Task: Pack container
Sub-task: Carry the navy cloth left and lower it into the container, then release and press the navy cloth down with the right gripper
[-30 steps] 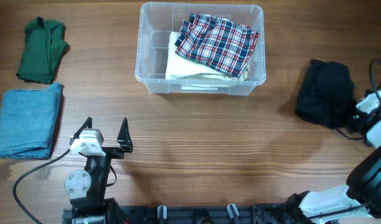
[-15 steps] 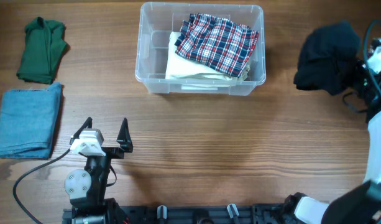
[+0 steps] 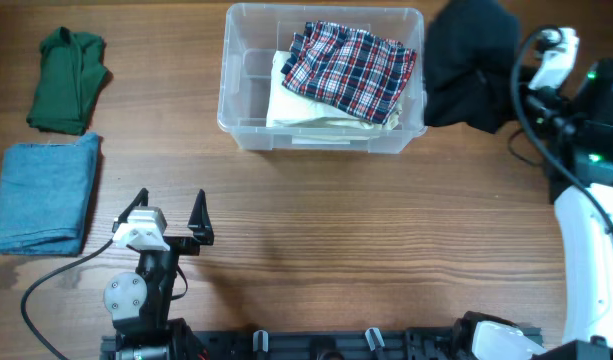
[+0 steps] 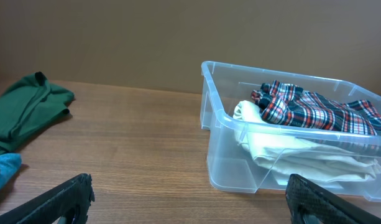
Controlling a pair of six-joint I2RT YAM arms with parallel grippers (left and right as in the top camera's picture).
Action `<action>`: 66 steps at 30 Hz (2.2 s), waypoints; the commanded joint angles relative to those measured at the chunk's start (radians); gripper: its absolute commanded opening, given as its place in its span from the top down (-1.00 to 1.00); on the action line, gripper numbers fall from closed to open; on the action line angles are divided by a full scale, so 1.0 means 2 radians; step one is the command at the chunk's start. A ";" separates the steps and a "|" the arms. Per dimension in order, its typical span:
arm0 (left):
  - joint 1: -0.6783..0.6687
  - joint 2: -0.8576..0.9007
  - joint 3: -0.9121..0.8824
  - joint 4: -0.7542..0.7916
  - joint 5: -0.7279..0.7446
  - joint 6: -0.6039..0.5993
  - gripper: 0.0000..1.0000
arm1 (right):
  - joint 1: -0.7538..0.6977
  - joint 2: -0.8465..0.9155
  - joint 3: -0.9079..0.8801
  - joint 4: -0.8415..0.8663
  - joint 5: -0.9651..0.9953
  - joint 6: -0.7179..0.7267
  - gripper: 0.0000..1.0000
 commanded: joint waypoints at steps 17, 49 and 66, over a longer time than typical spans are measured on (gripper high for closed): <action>0.002 -0.004 -0.004 0.000 -0.005 -0.006 -0.99 | 0.186 0.103 0.015 0.162 0.179 0.248 0.92; 0.002 -0.004 -0.004 0.000 -0.005 -0.007 -1.00 | 0.190 0.204 0.035 0.233 0.158 0.290 0.92; 0.002 -0.004 -0.004 0.000 -0.005 -0.006 -1.00 | 0.190 0.243 0.034 0.145 0.178 0.277 0.84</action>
